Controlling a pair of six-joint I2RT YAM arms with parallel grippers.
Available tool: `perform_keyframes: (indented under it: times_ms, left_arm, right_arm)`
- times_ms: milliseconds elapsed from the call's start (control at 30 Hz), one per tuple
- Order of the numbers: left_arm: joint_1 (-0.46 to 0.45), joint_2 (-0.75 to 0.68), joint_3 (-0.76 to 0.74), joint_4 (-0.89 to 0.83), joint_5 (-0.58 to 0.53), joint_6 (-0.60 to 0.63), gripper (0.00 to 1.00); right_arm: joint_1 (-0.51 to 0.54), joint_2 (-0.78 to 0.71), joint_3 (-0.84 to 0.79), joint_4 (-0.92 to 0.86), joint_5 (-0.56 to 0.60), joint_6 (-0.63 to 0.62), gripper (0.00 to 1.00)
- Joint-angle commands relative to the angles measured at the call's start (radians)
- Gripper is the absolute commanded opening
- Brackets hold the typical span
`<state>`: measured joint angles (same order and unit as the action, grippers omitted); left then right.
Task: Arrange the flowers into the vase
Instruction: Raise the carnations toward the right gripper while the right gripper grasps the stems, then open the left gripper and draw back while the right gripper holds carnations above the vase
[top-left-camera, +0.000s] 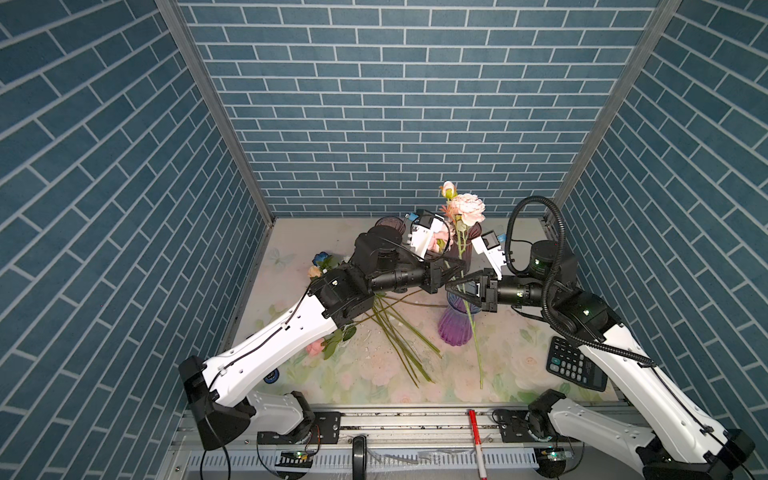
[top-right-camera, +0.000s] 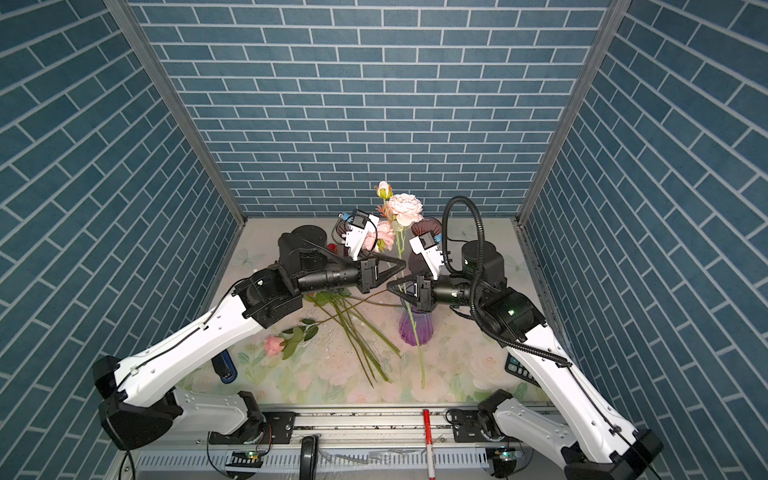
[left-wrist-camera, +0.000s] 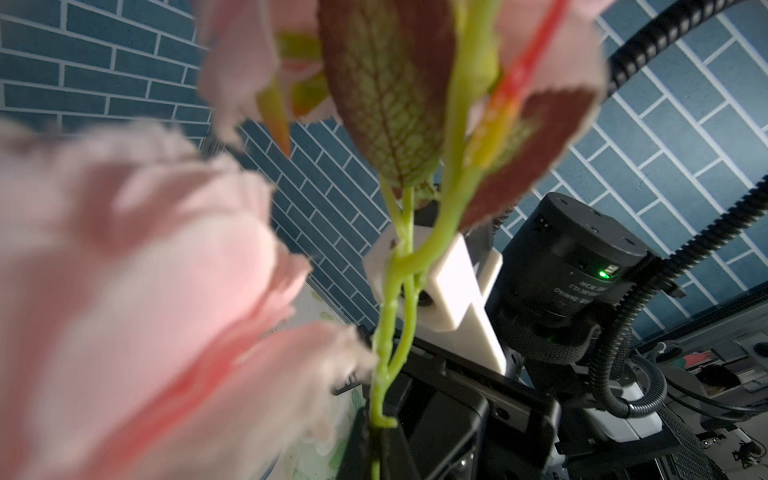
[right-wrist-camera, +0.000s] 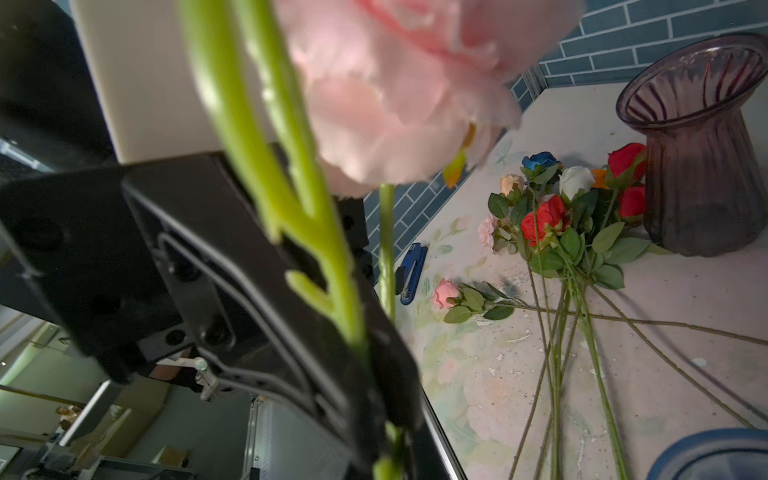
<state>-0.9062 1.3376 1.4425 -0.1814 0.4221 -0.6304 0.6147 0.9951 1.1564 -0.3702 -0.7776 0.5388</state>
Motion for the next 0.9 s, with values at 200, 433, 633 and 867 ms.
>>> perform_keyframes:
  times_ms: [200,433,633,867]
  left_arm:
    - [0.018,-0.056,0.11,-0.185,-0.165,0.093,0.65]
    - [0.258,-0.199,0.074,-0.199,-0.1,0.041,0.73]
    - [0.423,-0.289,-0.044,-0.205,-0.047,0.063,0.91]
    - [0.44,-0.293,-0.077,-0.254,-0.049,0.148,1.0]
  right_arm:
    - [0.011,-0.008,0.107,-0.109,0.313,-0.077,0.0]
    - [0.01,0.056,0.281,-0.128,0.62,-0.268,0.0]
    - [0.009,-0.024,0.003,0.441,0.582,-0.494,0.0]
    - [0.009,0.011,-0.043,0.462,0.532,-0.536,0.0]
